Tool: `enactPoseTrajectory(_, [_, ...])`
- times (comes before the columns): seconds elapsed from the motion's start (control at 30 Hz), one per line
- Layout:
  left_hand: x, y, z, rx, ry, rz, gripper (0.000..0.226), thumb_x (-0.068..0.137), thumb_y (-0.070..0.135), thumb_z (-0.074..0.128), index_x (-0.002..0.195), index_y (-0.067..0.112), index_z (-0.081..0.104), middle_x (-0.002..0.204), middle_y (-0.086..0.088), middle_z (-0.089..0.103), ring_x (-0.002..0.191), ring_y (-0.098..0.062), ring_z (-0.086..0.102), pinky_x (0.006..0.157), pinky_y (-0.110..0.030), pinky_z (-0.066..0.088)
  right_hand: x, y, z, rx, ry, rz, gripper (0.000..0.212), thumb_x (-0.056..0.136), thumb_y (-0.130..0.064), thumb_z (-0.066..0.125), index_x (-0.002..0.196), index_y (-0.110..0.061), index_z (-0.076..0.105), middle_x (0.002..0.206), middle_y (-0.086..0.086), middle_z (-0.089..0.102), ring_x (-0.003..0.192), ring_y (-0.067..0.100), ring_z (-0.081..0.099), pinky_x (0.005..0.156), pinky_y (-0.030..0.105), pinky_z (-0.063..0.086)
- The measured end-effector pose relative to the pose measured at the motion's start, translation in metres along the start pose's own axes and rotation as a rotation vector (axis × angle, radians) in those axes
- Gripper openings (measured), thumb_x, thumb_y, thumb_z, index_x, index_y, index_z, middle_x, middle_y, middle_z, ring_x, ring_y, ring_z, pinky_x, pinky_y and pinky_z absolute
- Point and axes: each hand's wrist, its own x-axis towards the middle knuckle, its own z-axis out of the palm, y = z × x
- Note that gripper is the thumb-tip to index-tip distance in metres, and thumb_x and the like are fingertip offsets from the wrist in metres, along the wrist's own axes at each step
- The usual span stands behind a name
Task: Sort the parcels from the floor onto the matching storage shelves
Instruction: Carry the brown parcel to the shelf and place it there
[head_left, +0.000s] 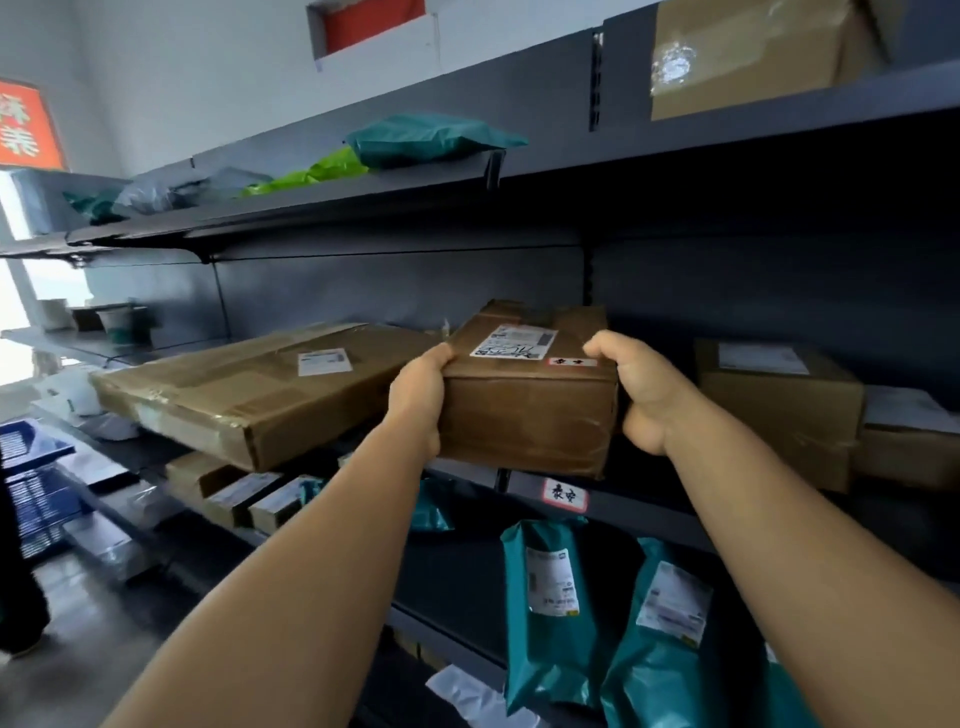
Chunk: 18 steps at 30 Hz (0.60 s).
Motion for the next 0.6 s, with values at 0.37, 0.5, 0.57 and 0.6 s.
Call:
enactPoseTrajectory(0.37, [0.056,-0.019,0.004,0.031,-0.153,-0.015,0.056,0.088,0.060,0.051,0.132,0.027,0.056,0.117,-0.009,0.066,0.098,-0.030,0.065,0.087,-0.044,0.055,0.033,0.018,0.023,-0.263,0.418,0.073,0.078,0.088,-0.064,0.050,0.149,-0.018,0.037,0.152,0.009,0.044,0.132,0.032,0.047,0.109,0.048,0.039])
enactPoseTrajectory(0.5, [0.065,-0.017,-0.003,0.134,-0.141,0.053,0.068,0.088,0.070,0.037,0.138,0.026,0.052,0.128,-0.007,0.060,0.109,-0.029,0.058,0.099,-0.047,0.048,0.033,0.020,0.041,-0.301,0.541,0.074,0.079,0.088,-0.069,0.042,0.149,-0.019,0.037,0.154,0.008,0.041,0.135,0.032,0.043,0.104,0.044,0.039])
enactPoseTrajectory(0.57, [0.065,-0.014,-0.005,0.187,-0.125,0.092,0.071,0.091,0.069,0.032,0.141,0.022,0.049,0.136,-0.007,0.056,0.117,-0.029,0.054,0.101,-0.044,0.046,0.031,0.020,0.045,-0.307,0.573,0.076,0.080,0.089,-0.070,0.040,0.149,-0.018,0.037,0.152,0.007,0.042,0.133,0.031,0.044,0.096,0.041,0.039])
enactPoseTrajectory(0.6, [0.065,-0.012,-0.006,0.201,-0.120,0.116,0.071,0.092,0.067,0.032,0.142,0.020,0.048,0.138,-0.008,0.055,0.118,-0.028,0.054,0.100,-0.042,0.046,0.030,0.019,0.046,-0.296,0.595,0.083,0.080,0.089,-0.070,0.039,0.147,-0.016,0.038,0.148,0.007,0.046,0.125,0.031,0.048,0.088,0.040,0.038])
